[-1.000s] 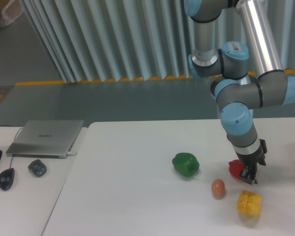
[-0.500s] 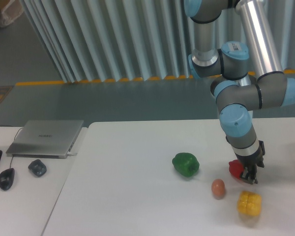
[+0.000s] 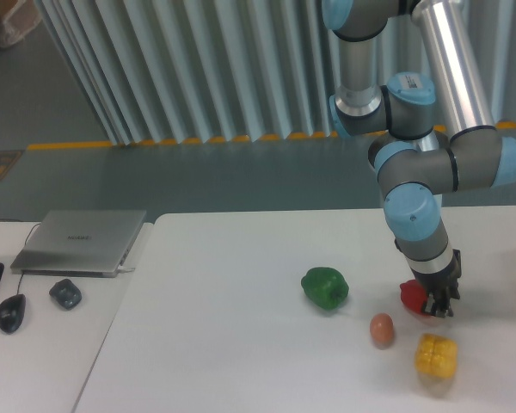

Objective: Place the red peppers in a basket
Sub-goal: 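Close the gripper around the red bell pepper's body, then lift the red pepper and carry it away past the table edge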

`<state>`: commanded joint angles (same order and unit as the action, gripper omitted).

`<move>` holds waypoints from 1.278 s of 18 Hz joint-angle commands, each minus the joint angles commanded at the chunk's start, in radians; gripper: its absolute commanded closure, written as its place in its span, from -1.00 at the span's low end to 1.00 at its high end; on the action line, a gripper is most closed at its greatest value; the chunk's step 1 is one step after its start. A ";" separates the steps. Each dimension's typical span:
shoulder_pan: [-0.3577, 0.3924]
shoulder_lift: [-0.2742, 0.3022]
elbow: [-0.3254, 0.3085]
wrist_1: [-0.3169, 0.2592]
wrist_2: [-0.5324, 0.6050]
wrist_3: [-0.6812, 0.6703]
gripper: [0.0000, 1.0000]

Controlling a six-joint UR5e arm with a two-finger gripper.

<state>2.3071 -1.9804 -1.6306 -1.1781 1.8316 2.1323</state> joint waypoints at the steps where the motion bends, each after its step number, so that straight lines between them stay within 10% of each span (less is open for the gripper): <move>1: 0.000 0.000 -0.002 0.000 0.000 -0.003 0.58; 14: -0.011 0.005 0.011 -0.018 0.002 -0.075 1.00; 23: 0.113 0.070 0.126 -0.199 -0.003 -0.054 1.00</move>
<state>2.4203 -1.9099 -1.5048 -1.3774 1.8285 2.0785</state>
